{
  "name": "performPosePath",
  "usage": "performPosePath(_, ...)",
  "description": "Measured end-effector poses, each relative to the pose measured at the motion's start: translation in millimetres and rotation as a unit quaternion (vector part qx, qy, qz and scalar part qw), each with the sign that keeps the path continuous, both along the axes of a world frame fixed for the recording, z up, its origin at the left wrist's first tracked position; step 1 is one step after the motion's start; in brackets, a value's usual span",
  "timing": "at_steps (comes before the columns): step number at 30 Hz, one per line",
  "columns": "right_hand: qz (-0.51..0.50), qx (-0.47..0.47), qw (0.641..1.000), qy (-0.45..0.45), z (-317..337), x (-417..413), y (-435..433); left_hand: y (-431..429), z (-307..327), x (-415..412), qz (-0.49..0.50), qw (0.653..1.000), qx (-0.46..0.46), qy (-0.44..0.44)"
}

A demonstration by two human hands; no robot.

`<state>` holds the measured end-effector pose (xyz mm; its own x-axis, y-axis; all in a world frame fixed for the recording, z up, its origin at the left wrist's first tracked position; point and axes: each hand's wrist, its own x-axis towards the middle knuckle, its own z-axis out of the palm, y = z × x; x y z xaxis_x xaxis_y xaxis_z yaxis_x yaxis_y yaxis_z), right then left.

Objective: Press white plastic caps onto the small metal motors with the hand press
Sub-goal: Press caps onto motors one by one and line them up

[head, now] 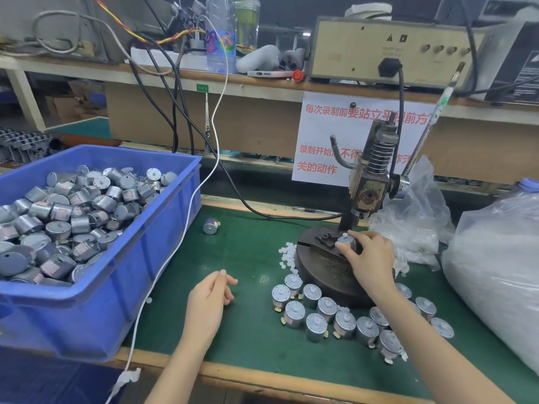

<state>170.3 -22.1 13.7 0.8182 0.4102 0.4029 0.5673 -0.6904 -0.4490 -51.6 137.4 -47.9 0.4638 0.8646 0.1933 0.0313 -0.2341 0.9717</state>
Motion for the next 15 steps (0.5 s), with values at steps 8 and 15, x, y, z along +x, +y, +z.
performPosePath(8,0.008,-0.01,0.999,0.033,-3.6,8.6,-3.5,-2.4,3.1,-0.4,0.002,1.0,-0.003,0.002)
performPosePath(15,0.026,-0.021,0.995,0.096,-0.8,9.6,-2.4,-3.0,4.0,-0.4,0.002,1.0,-0.007,0.01)
